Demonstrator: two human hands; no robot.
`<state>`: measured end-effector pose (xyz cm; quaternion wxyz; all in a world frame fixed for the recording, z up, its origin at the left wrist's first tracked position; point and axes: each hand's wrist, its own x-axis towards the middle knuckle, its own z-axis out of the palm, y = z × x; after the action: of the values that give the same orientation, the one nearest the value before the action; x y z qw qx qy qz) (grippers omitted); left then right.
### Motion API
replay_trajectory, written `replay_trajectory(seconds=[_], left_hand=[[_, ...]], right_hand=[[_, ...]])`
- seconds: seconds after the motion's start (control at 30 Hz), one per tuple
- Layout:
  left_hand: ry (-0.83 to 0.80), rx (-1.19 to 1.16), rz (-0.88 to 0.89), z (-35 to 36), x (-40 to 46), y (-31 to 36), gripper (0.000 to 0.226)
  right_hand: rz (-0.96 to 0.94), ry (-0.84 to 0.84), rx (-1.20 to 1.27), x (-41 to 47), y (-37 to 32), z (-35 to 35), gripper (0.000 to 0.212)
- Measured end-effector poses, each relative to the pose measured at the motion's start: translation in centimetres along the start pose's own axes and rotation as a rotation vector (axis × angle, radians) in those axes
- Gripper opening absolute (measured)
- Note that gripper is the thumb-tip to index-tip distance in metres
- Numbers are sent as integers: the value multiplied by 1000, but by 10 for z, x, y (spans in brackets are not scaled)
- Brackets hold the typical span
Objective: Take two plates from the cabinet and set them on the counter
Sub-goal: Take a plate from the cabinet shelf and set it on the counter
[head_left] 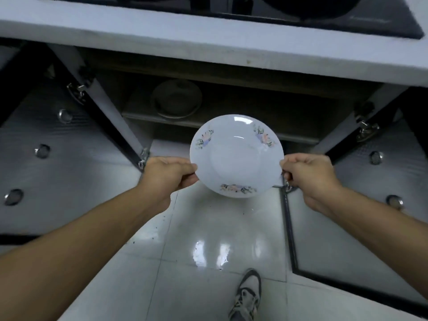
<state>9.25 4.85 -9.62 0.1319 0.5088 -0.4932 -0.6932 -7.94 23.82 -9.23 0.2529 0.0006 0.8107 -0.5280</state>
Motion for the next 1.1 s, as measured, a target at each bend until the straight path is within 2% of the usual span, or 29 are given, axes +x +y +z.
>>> replay_trajectory(seconds=[0.2, 0.43, 0.57, 0.77, 1.1], left_hand=[[13, -23, 14, -37, -75, 22, 21], [-33, -42, 46, -57, -154, 79, 1], [-57, -19, 107, -52, -200, 123, 8], [-64, -47, 196, -34, -263, 189, 5], [-130, -77, 239, -9, -365, 284, 4]], right_hand=[[4, 8, 55, -81, -30, -14, 27], [-79, -18, 68, -152, -98, -54, 18], [-139, -47, 97, -181, -141, -85, 21], [-210, -42, 146, -215, -211, -134, 18], [-242, -15, 228, -284, -301, -215, 14]])
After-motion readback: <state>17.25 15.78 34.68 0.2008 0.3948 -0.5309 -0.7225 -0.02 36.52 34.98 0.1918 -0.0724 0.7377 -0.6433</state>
